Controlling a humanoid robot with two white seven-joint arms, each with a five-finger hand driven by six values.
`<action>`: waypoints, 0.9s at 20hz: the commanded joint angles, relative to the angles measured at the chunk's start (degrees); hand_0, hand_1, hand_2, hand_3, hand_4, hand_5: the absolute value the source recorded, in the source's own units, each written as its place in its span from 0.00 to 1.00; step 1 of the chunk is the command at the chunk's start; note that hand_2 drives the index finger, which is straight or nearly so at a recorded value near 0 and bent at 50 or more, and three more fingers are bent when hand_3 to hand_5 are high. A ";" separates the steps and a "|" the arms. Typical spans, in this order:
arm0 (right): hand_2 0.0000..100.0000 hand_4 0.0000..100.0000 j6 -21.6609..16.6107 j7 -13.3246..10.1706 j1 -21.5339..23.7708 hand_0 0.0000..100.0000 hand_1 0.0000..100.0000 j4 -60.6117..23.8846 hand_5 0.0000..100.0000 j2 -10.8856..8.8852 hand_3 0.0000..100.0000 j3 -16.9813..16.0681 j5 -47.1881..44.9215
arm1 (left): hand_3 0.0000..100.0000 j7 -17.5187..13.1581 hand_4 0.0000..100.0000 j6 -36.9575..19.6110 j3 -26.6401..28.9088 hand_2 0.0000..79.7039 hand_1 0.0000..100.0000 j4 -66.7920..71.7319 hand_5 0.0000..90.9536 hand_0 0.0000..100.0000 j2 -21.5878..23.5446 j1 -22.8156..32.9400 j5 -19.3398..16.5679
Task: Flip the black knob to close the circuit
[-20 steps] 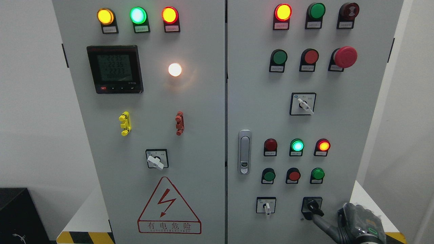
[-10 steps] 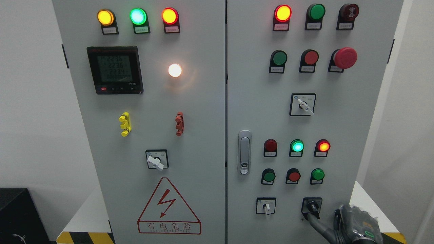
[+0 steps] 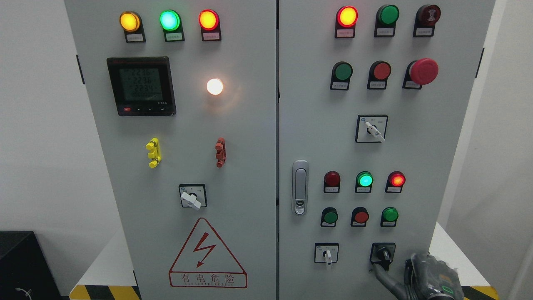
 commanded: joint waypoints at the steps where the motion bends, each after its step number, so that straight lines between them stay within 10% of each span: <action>1: 0.87 0.91 -0.16 0.11 0.56 0.00 0.11 -1.89 0.91 0.52 1.00 1.17 0.01 | 0.00 0.02 0.00 0.17 0.00 0.00 0.56 0.00 0.00 0.12 0.00 1.14 0.00; 9: 0.83 0.88 -0.16 -0.77 6.27 0.00 0.12 -9.18 0.89 0.69 1.00 -1.20 -6.20 | 0.00 0.02 0.00 0.17 0.00 0.00 0.56 0.00 0.00 0.12 0.00 1.23 0.00; 18: 0.67 0.81 -5.34 -12.89 15.06 0.00 0.13 -16.39 0.77 0.87 0.93 -7.00 -32.39 | 0.00 0.02 0.00 0.17 0.00 0.00 0.56 0.00 0.00 0.12 0.00 1.23 0.00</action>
